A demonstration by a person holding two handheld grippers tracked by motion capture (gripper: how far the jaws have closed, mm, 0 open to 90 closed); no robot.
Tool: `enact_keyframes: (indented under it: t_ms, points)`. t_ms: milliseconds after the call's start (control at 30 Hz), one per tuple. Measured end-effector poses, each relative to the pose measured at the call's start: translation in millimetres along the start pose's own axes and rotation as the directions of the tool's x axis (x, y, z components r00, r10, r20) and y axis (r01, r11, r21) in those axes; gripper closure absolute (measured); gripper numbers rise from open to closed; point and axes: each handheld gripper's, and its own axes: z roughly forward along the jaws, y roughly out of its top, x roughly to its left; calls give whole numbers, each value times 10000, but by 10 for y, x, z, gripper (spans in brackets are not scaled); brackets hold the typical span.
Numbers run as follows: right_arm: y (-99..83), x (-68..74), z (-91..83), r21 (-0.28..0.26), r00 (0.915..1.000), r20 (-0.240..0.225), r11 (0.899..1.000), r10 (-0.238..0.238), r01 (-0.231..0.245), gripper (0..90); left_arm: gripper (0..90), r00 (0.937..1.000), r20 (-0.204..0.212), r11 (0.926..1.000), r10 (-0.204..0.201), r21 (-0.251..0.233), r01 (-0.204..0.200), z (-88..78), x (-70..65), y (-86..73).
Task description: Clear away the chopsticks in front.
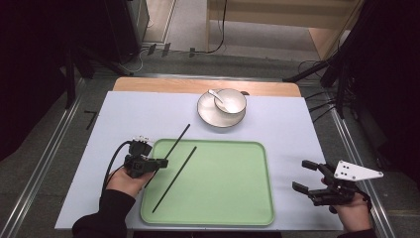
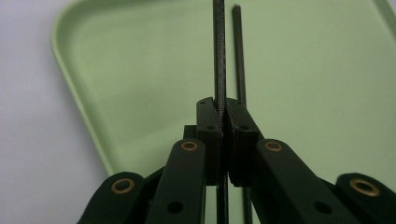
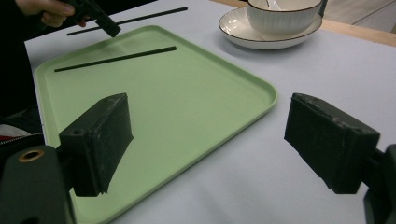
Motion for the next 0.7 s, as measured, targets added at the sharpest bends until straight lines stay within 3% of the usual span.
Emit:
enact_keyframes:
  t_ms: [167, 300, 467, 567, 700]
  points:
    - [3, 3, 4, 29, 10000, -58, 10000, -52, 52, 153, 855, 10000, -41, 10000, 58, 62, -58, -44, -76, -164]
    - [4, 3, 3, 8, 10000, -44, 10000, -18, 18, 153, 855, 10000, -9, 9992, -74, 381, 74, -22, -85, -245]
    - [10, 9, 13, 11, 9999, -103, 10000, -48, 48, 153, 853, 9990, -61, 9971, -447, 618, 450, 39, -41, -247]
    - [9, 9, 12, 14, 9999, -92, 10000, -48, 48, 153, 851, 9985, -140, 9939, -533, 956, 544, 71, -16, -268]
    - [9, 10, 13, 35, 10000, -83, 10000, -28, 28, 153, 848, 9980, -164, 9929, -606, 1014, 619, 87, 5, -274]
